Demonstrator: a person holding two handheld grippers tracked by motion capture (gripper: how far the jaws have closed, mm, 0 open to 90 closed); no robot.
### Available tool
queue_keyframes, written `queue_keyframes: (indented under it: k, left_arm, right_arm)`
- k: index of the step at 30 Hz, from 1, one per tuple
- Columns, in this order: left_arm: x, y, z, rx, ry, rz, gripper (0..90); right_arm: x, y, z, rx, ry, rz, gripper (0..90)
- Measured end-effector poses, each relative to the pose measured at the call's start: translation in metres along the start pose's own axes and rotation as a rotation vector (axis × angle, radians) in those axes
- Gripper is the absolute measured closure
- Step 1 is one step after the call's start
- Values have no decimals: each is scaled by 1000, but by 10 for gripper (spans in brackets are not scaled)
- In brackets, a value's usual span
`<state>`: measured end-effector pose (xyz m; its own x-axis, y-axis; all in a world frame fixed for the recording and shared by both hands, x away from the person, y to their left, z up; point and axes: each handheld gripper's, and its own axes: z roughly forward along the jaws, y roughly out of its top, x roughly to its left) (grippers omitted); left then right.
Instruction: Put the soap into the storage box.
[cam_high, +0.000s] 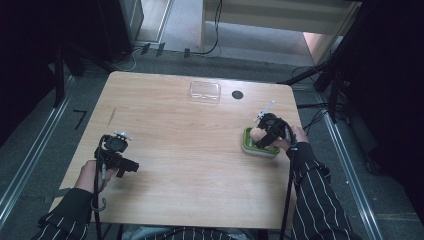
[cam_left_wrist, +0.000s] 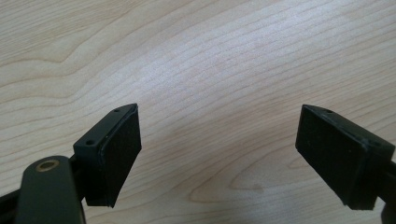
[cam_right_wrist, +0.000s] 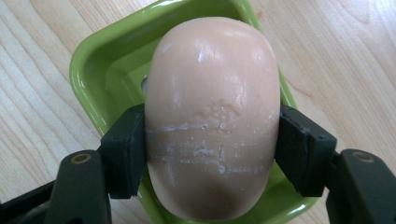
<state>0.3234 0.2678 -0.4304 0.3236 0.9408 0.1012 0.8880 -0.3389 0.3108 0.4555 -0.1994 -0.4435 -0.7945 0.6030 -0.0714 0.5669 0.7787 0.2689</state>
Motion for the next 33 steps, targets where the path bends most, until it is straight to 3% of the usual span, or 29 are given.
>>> queue_keyframes:
  k: [26,33]
  left_arm:
    - [0,0,0,5,-3,4,148]
    - [0,0,0,8,-6,4,148]
  right_arm:
    - [-1,-4,7,-3,39,-99,333]
    - [-2,-6,7,2,42,-98,332]
